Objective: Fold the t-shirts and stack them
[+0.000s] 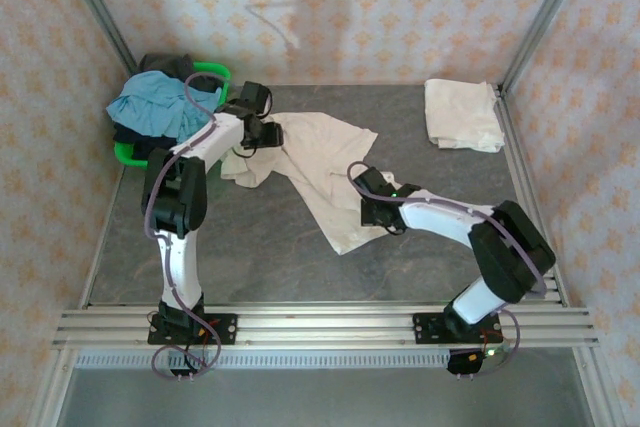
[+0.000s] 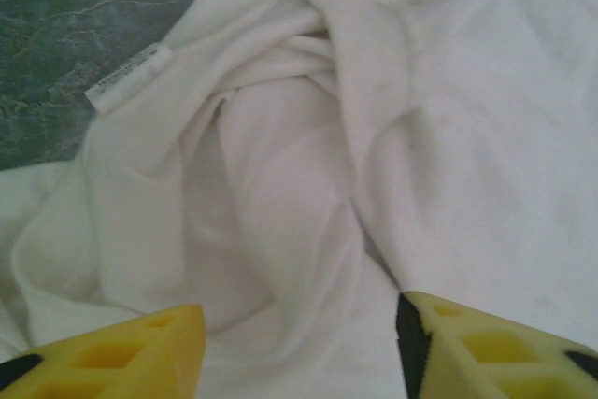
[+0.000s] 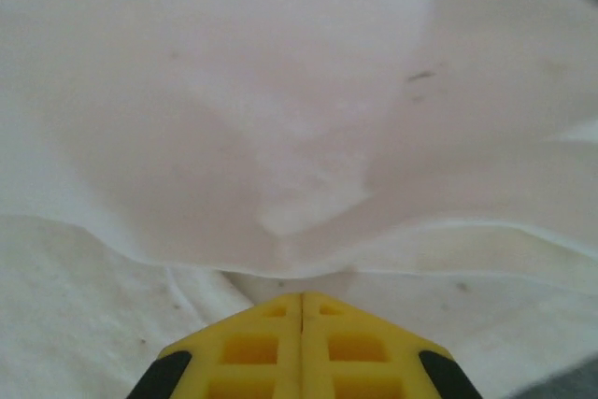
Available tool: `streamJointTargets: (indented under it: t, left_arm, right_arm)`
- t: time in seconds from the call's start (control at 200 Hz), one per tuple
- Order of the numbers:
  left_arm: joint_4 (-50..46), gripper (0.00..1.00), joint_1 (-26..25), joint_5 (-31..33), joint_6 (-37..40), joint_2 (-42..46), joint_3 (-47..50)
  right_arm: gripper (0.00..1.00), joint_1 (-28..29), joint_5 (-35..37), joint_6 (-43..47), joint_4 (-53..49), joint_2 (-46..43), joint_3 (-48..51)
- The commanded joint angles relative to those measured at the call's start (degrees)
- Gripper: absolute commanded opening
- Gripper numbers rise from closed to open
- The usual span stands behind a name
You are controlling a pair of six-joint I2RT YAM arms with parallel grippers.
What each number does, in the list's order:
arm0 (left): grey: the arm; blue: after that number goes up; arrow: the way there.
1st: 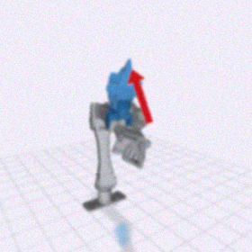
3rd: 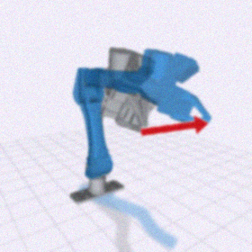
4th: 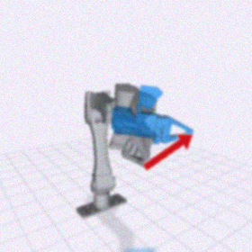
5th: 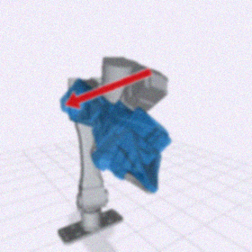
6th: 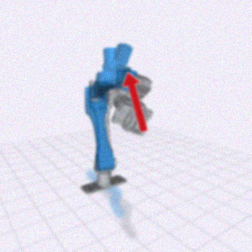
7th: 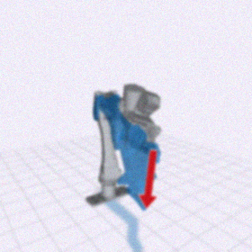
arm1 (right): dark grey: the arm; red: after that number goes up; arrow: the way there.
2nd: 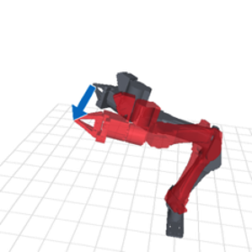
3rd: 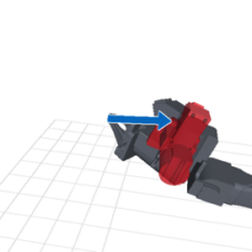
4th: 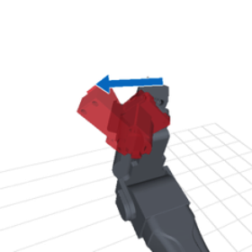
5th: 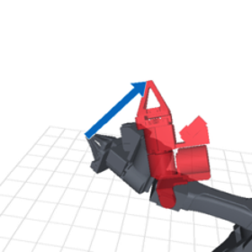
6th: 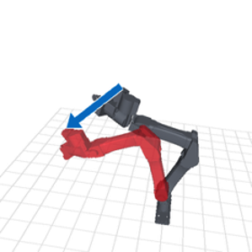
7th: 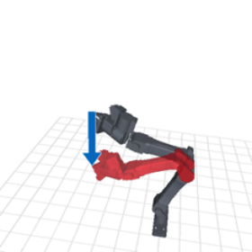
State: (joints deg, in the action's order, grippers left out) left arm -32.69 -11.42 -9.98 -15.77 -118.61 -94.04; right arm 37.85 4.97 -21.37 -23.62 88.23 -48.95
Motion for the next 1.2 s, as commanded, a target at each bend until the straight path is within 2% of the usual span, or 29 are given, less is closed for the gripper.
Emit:
streamJointTargets:
  t: [0.0,0.155,0.225,0.265,0.33,0.375,0.44,0.475,0.566,0.661,0.741,0.871,0.971,1.061,1.196]
  left_arm:
    - [-4.0,0.48,1.3,2.4,1.5,-1.2,1.2]
    - [-4.1,0.3,3.2,1.2,2.0,-0.2,3.4]
    - [-4.4,0.23,3.4,1.7,2.5,0.1,3.4]
    - [-4.8,0.16,3.6,2.0,2.6,0.0,2.9]
    - [-5.6,0.08,3.6,1.8,2.8,-0.4,1.8]
    - [-5.6,0.08,3.6,1.0,2.8,-0.3,1.5]
    - [-4.6,0.09,3.4,0.5,2.6,-0.2,1.7]
    - [-4.6,0.17,3.3,1.0,2.7,-0.4,1.4]
    - [-5.5,0.28,2.8,0.8,3.2,-2.5,-0.9]
    - [-6.3,0.36,2.4,0.3,3.6,-5.2,-3.5]
    - [-6.9,0.37,2.2,0.4,3.7,-6.5,-4.9]
    - [-8.2,0.16,2.3,0.2,4.1,-6.5,-6.3]
    - [-9.5,0.0,2.8,-0.3,4.5,-4.2,-6.7]
    - [-10.1,0.0,3.8,-0.9,4.4,0.3,-5.5]
    - [-10.7,0.0,5.3,-0.1,4.0,8.7,-1.8]
  right_arm:
    - [0.0,-1.9,6.8,1.3,-4.7,-4.5,-0.4]
    - [0.0,-6.9,6.8,2.4,-5.3,-9.3,-1.2]
    - [0.0,-7.3,3.8,3.4,-3.7,-10.4,-1.4]
    - [0.0,-7.2,0.6,3.6,-2.5,-10.1,-1.5]
    - [0.12,-6.9,-4.7,3.6,-0.5,-8.4,-1.3]
    - [0.25,-6.1,-5.6,3.2,0.2,-6.8,-1.1]
    - [0.37,-4.7,-5.5,2.3,0.8,-4.1,-0.8]
    - [0.42,-3.9,-5.7,1.6,1.5,-2.5,-0.8]
    - [0.51,-1.6,-7.0,0.5,3.2,1.3,-1.0]
    - [0.52,0.2,-6.7,-0.3,4.1,4.7,-2.0]
    - [0.5,0.6,-5.6,-0.5,3.4,6.9,-3.1]
    - [0.37,0.7,-3.6,-0.7,1.6,8.7,-4.2]
    - [0.16,0.7,0.6,-0.5,-1.0,8.1,-4.6]
    - [0.0,0.3,5.8,-0.3,-4.4,5.3,-5.1]
    - [0.0,-2.3,9.4,2.1,-8.0,-2.4,-5.7]
